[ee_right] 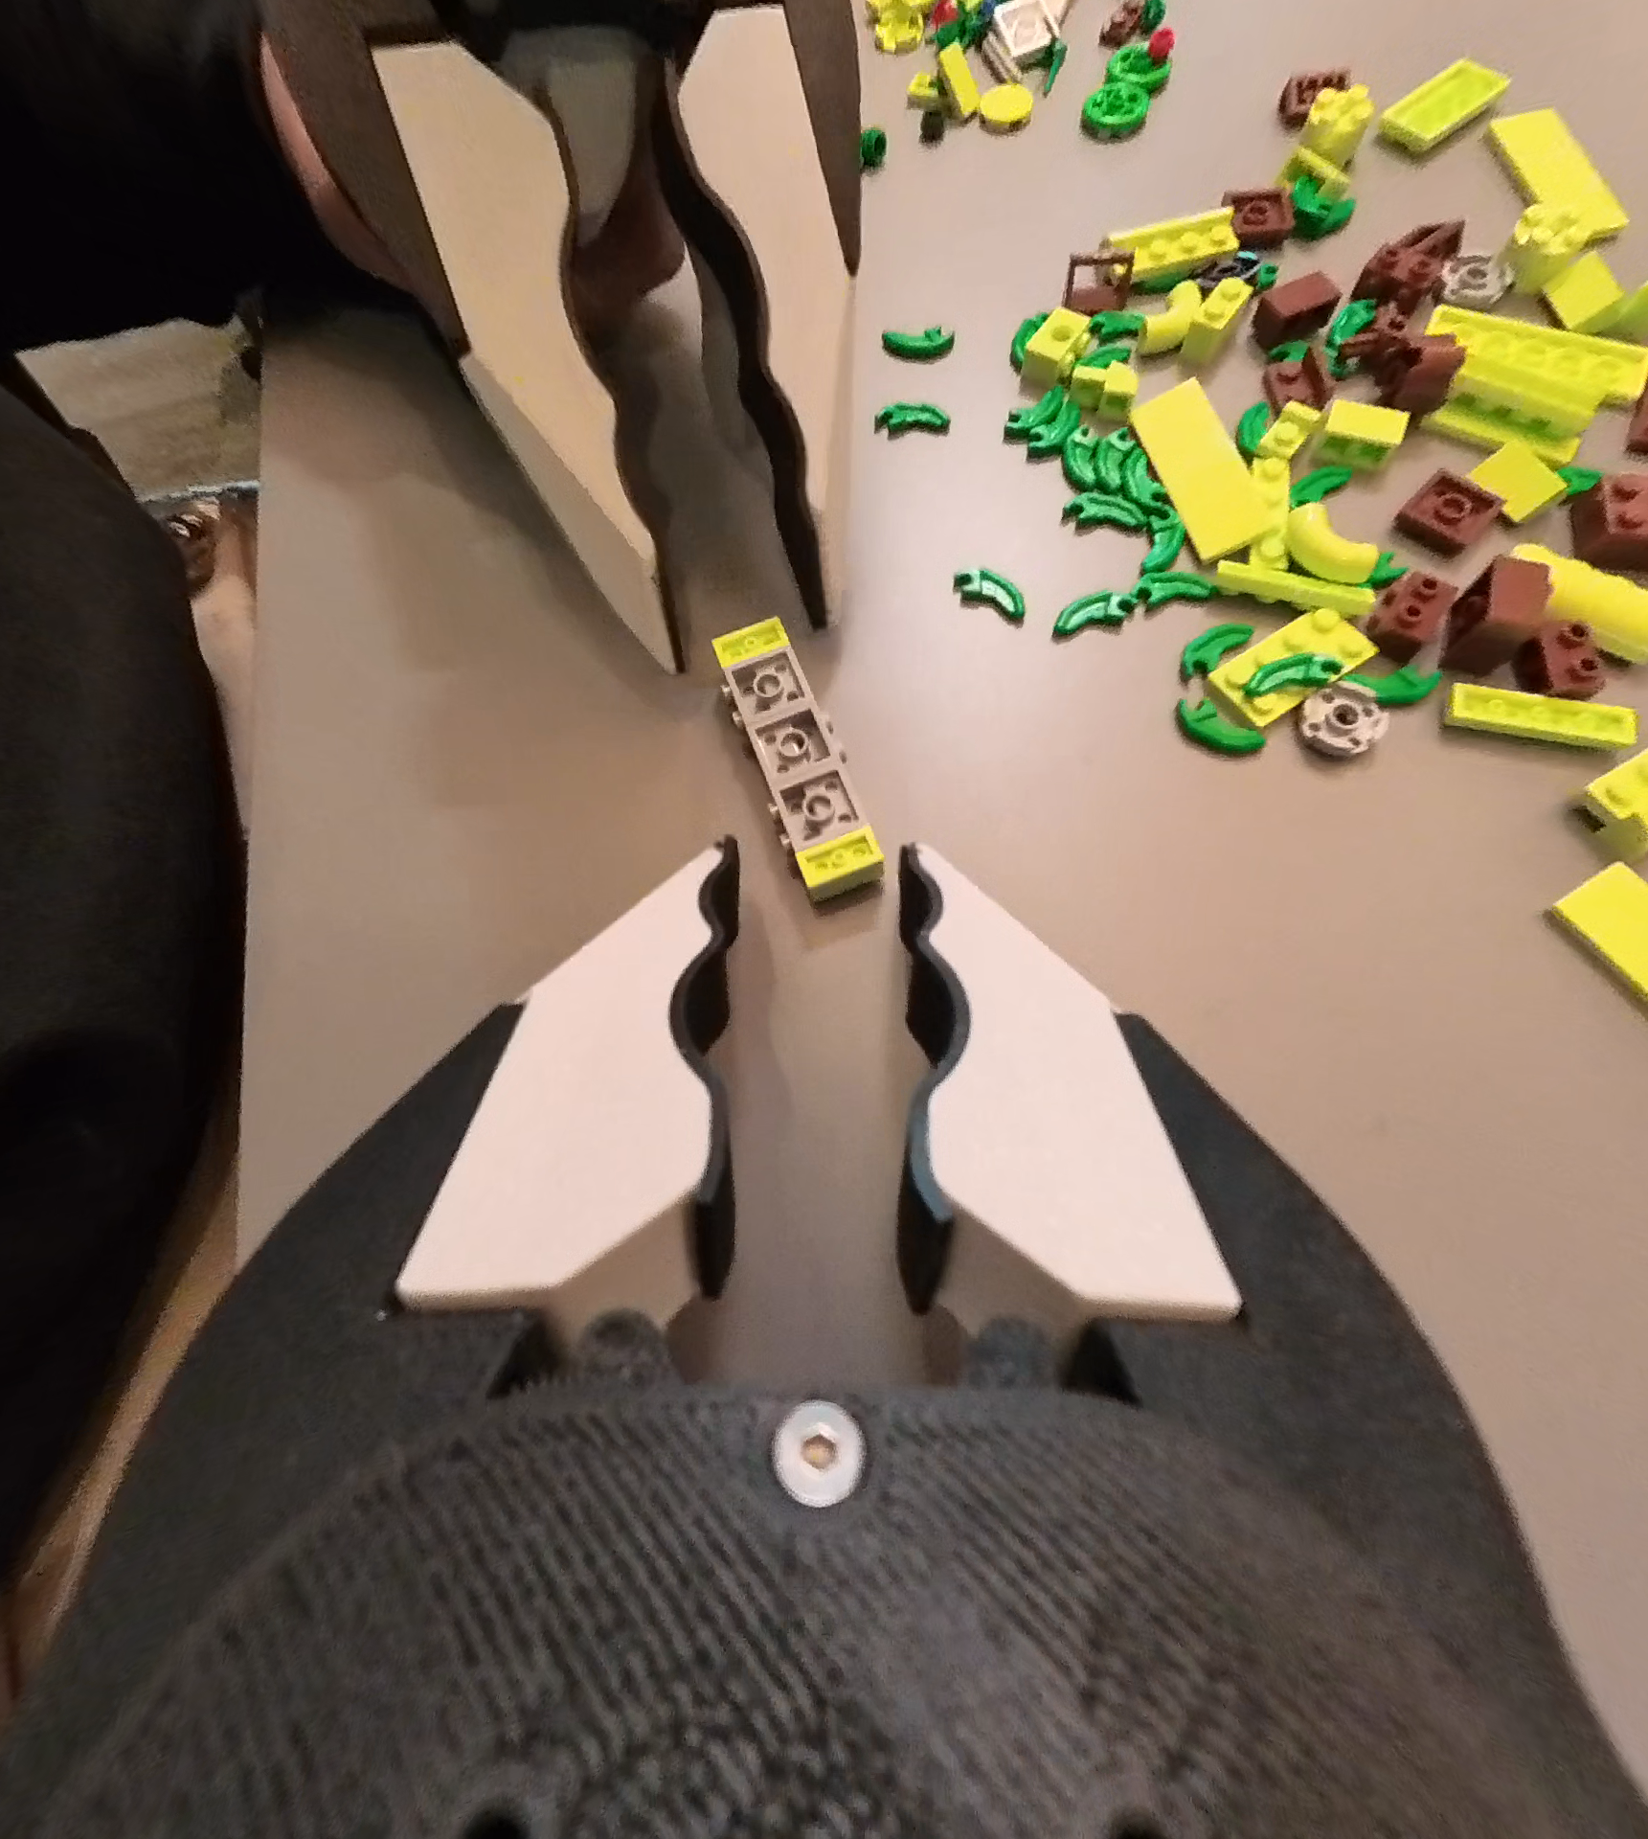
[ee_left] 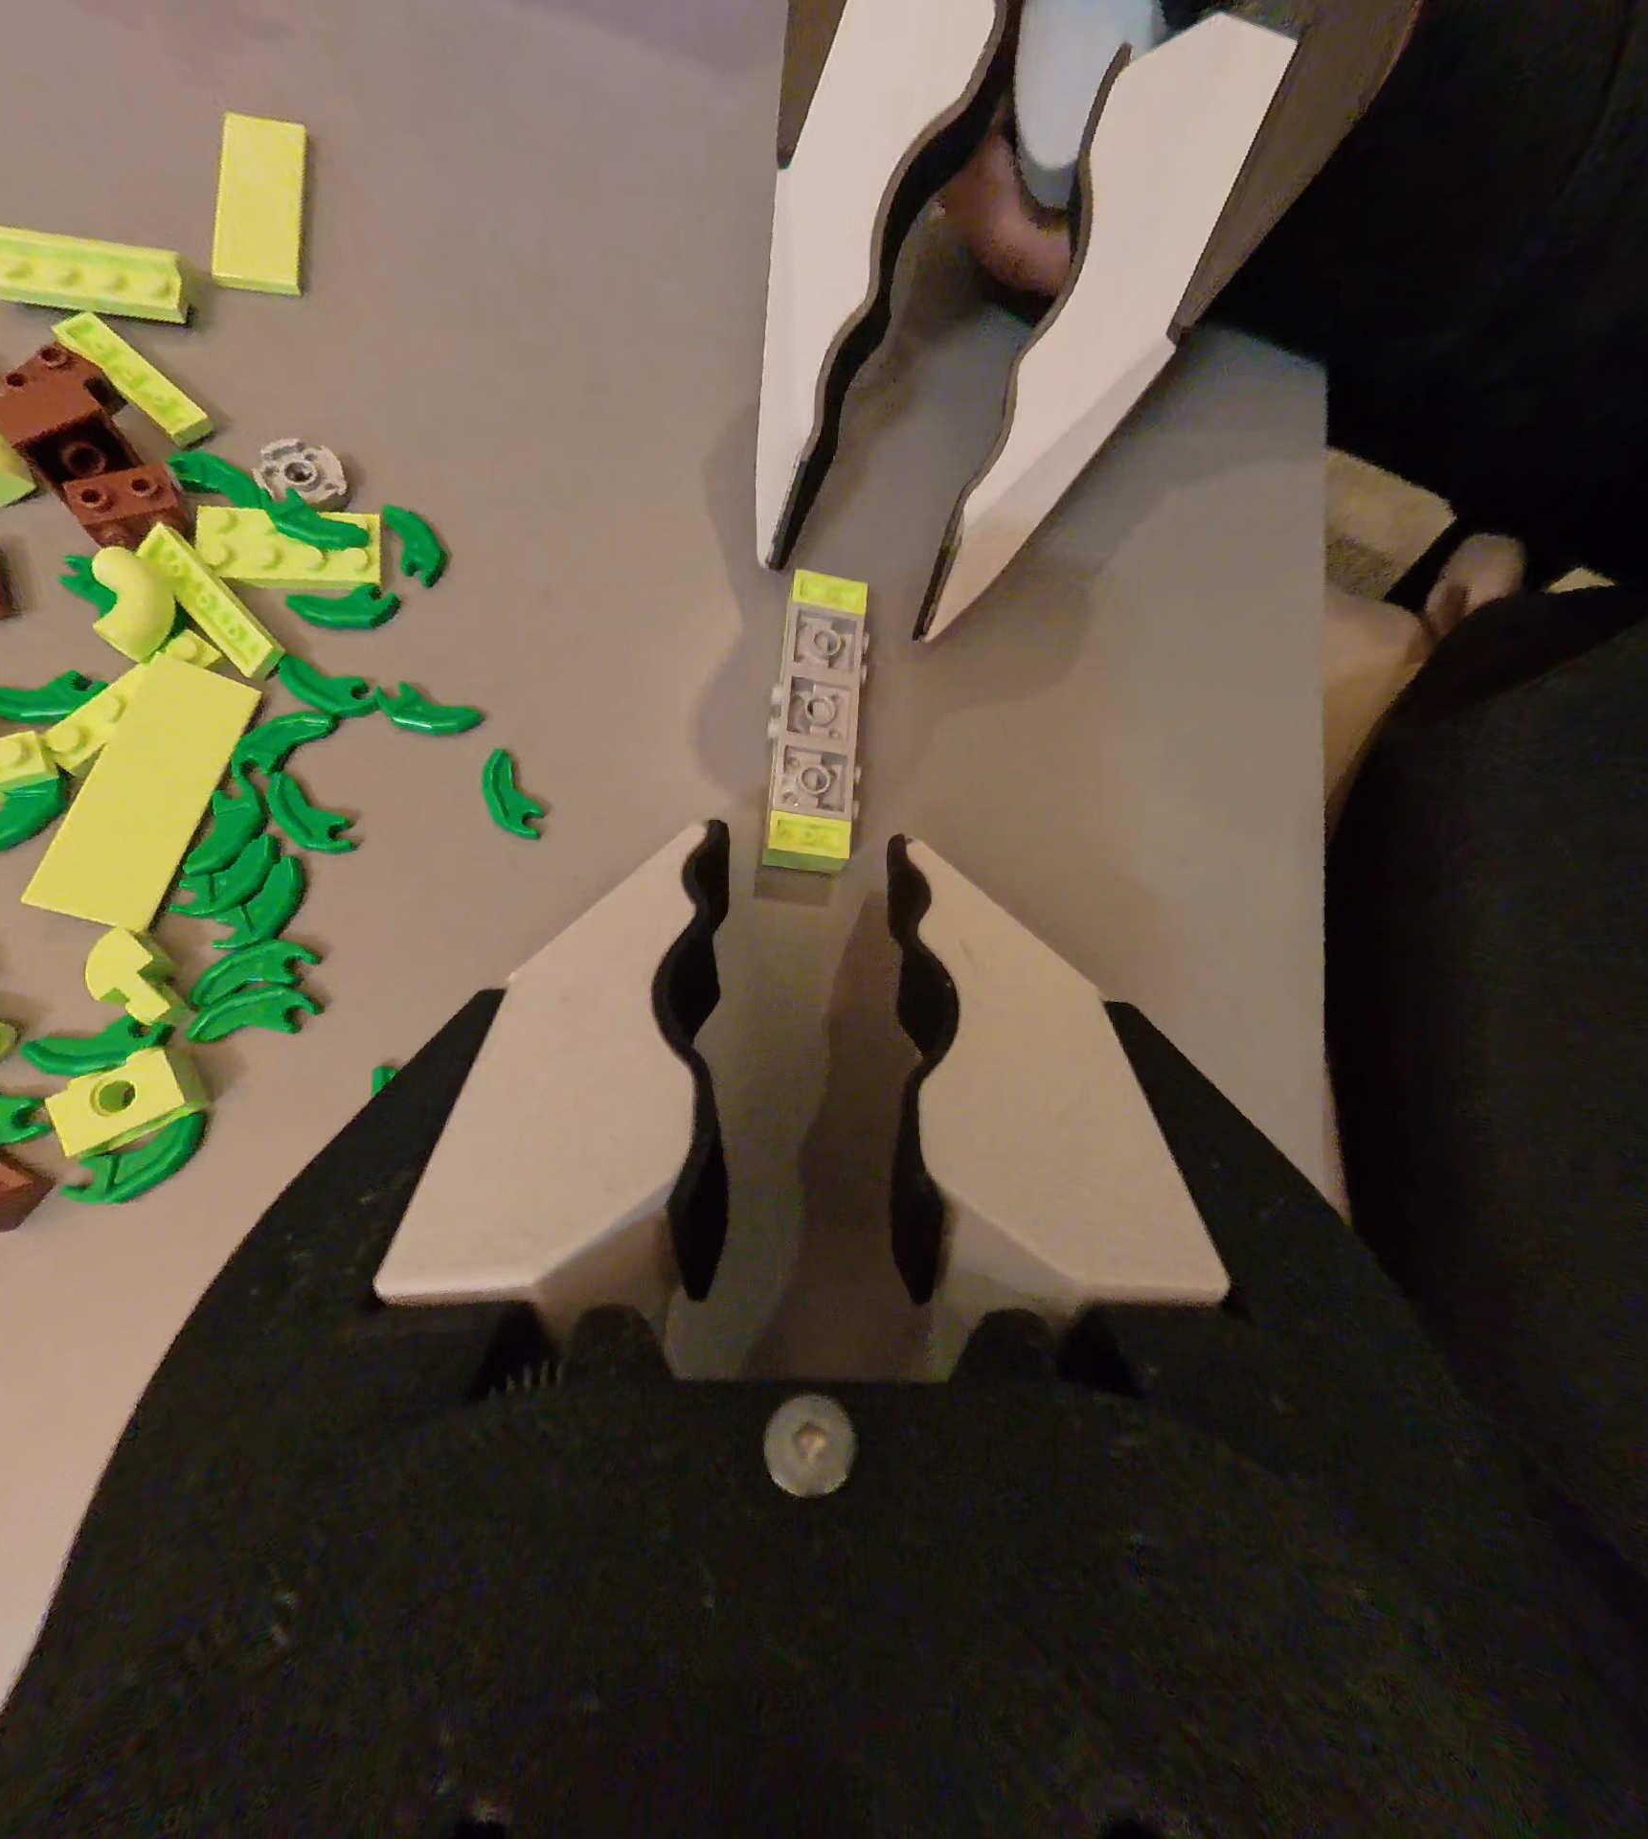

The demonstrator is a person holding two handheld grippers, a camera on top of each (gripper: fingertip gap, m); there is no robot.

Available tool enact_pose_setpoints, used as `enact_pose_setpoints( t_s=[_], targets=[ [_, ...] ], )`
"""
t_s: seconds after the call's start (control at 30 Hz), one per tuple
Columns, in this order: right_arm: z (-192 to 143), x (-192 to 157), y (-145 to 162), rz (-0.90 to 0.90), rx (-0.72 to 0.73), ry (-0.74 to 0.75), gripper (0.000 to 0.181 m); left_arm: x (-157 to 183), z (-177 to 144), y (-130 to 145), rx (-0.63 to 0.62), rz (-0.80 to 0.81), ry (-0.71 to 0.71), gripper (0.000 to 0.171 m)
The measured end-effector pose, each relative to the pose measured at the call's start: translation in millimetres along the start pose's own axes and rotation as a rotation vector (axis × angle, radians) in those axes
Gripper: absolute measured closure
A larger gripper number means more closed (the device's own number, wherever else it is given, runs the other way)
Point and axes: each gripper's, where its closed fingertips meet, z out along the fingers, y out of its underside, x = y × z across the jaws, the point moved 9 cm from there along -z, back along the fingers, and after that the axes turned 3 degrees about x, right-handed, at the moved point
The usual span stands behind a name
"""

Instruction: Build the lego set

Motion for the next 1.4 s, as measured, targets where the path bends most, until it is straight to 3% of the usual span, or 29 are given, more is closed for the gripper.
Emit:
enact_pose_setpoints(
  t_s=[0.43, 0.7, 1.27, 1.4],
  targets=[
    [5.4, 3.6, 0.7, 0.023, -0.041, -0.002, 0.158, -8.0, 2.5, 0.6, -0.018, -0.082, 0.032, 0.149],
    [7.0, 6.1, -0.1, 0.027, -0.044, 0.013, 0.160, -5.5, 7.3, -2.5, -0.040, 0.010, -0.042, 0.156],
    [9.4, 9.2, -1.8, 0.021, -0.047, -0.010, 0.163, -8.9, 6.3, -2.5, -0.032, -0.027, -0.018, 0.156],
    [9.4, 9.6, -1.8, 0.024, -0.047, -0.008, 0.164, -8.6, 7.8, -3.8, -0.041, 0.026, -0.042, 0.156]
  ],
)
